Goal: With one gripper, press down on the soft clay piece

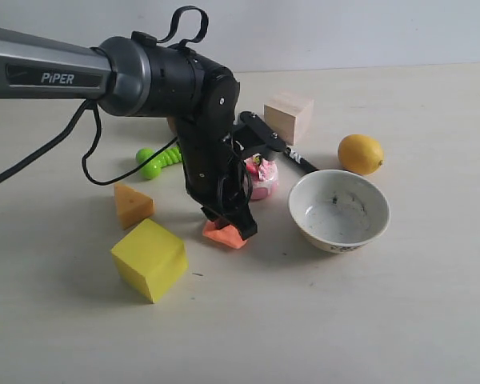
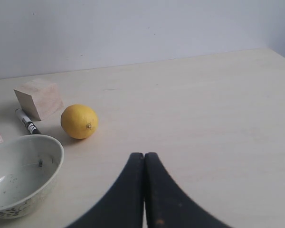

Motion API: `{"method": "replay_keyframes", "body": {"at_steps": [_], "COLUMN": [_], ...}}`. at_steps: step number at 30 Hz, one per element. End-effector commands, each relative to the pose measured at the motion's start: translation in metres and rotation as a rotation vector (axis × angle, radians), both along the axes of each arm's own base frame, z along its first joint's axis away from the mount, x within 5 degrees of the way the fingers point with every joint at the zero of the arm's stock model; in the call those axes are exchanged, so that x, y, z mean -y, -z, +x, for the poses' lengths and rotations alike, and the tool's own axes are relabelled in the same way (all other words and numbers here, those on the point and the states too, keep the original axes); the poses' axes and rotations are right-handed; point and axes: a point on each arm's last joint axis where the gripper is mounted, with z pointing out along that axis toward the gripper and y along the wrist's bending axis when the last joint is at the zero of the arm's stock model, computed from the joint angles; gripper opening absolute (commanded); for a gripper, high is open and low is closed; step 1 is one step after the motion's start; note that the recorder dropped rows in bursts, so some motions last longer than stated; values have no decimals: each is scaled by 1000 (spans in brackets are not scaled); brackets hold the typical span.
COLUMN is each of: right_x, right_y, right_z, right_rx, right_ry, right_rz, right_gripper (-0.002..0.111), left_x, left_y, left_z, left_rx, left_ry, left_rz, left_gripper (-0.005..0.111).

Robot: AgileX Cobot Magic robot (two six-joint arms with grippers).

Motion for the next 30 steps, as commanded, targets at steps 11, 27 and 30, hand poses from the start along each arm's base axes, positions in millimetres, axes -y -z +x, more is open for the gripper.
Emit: {"method": "replay_keyframes", "body": {"at_steps": [11,27,30], "right_x": [0,0,0], "right_y": [1,1,1], "right_z": [0,0,0], "right_rx": [6,6,6], "right_ry": [5,5,5], "right_rz": [0,0,0], "right_gripper": [0,0,0], "left_x": [0,0,0], "left_y": [1,-4,-6], "left_z": [0,1,1], "left_rx": [5,15,20], "left_ry": [-34,-44,-44], "left_rz": [-19,-30,-35], "left_gripper": [8,1,10]}}
